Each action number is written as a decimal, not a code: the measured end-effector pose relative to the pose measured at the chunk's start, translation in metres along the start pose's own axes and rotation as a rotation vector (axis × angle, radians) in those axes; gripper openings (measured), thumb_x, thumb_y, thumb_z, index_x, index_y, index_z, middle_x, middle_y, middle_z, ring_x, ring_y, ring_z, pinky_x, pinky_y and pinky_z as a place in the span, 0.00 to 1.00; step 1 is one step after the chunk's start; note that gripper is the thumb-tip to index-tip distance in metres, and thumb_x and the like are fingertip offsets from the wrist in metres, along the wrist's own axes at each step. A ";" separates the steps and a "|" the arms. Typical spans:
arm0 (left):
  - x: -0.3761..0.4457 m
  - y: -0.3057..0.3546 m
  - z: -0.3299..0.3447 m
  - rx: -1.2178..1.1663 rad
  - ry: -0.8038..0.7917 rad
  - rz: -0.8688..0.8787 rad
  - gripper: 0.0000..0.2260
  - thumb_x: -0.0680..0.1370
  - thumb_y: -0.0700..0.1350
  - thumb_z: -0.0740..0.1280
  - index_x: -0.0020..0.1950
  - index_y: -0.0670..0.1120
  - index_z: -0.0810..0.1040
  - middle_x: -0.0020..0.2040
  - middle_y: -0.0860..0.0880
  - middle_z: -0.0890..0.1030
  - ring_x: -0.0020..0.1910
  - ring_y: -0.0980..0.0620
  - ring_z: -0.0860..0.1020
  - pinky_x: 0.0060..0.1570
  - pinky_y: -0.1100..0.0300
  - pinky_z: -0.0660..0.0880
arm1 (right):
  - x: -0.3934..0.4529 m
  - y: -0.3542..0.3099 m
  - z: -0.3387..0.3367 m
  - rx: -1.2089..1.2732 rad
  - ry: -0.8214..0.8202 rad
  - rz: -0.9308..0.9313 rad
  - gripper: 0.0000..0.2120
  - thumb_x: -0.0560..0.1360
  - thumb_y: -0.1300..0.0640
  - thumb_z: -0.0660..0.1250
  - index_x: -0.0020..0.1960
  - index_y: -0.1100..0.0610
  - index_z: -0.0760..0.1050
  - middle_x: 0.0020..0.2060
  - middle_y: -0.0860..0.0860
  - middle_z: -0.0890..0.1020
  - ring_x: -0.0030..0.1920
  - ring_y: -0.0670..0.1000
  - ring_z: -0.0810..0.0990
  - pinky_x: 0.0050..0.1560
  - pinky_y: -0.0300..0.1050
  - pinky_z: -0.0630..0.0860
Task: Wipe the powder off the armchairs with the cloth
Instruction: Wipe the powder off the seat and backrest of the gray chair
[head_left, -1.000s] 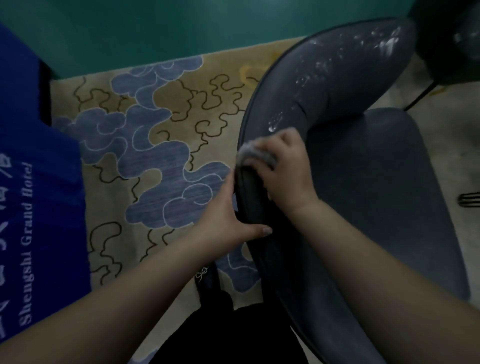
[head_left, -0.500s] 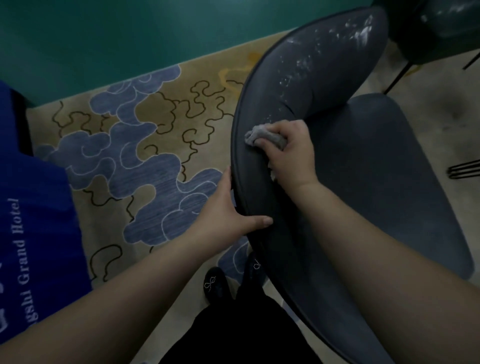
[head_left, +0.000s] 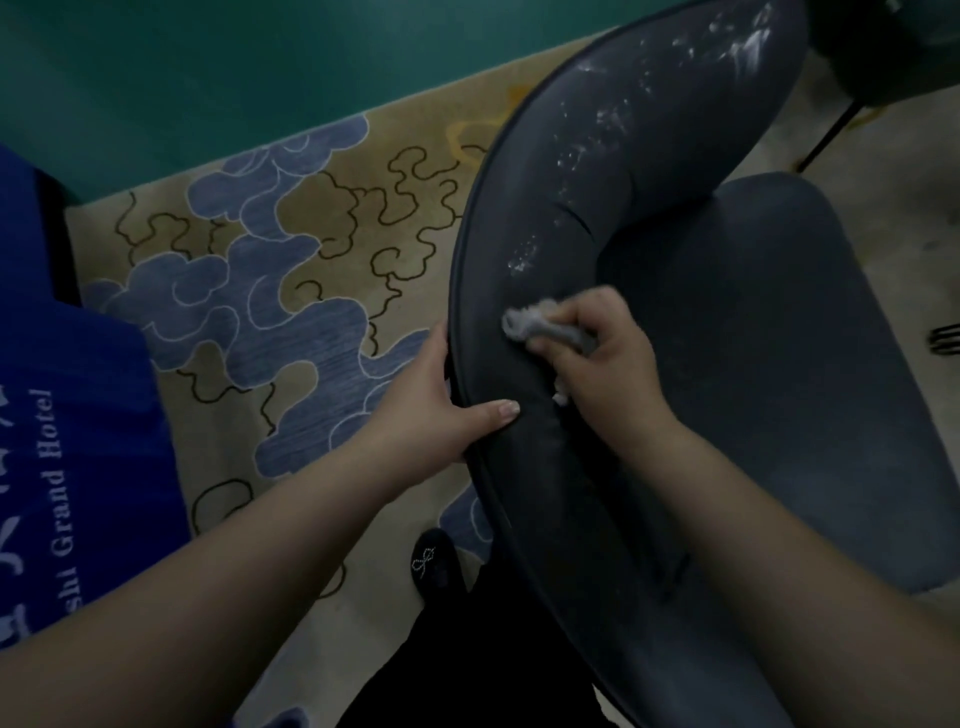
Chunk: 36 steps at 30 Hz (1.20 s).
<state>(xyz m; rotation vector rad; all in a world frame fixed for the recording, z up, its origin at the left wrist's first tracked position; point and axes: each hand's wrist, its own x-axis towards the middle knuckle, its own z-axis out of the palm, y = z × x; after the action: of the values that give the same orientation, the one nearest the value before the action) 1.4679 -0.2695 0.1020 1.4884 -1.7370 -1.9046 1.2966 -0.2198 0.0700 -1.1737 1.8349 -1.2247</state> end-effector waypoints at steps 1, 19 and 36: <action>0.000 0.000 0.001 0.017 0.006 0.011 0.35 0.71 0.44 0.75 0.72 0.62 0.61 0.58 0.65 0.75 0.56 0.57 0.78 0.47 0.53 0.81 | -0.015 0.003 -0.007 0.026 -0.038 0.013 0.18 0.69 0.67 0.74 0.40 0.45 0.73 0.44 0.48 0.73 0.47 0.35 0.75 0.50 0.27 0.69; 0.030 0.013 0.001 -0.027 0.072 0.028 0.33 0.71 0.47 0.76 0.70 0.57 0.63 0.60 0.59 0.76 0.57 0.61 0.77 0.59 0.56 0.76 | 0.015 0.002 0.007 -0.004 0.093 -0.087 0.13 0.69 0.64 0.74 0.40 0.49 0.74 0.42 0.46 0.70 0.43 0.37 0.74 0.44 0.28 0.70; 0.063 0.033 -0.019 0.062 -0.009 0.080 0.43 0.67 0.43 0.79 0.75 0.59 0.58 0.63 0.60 0.74 0.60 0.62 0.75 0.57 0.61 0.75 | 0.092 0.000 0.023 -0.092 0.310 -0.042 0.06 0.70 0.56 0.74 0.44 0.53 0.77 0.47 0.50 0.71 0.48 0.47 0.75 0.51 0.39 0.75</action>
<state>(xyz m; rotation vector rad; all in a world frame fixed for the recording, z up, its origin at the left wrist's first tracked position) 1.4346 -0.3356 0.0985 1.4095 -1.8466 -1.8374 1.2789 -0.3123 0.0597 -1.1258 2.1204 -1.4241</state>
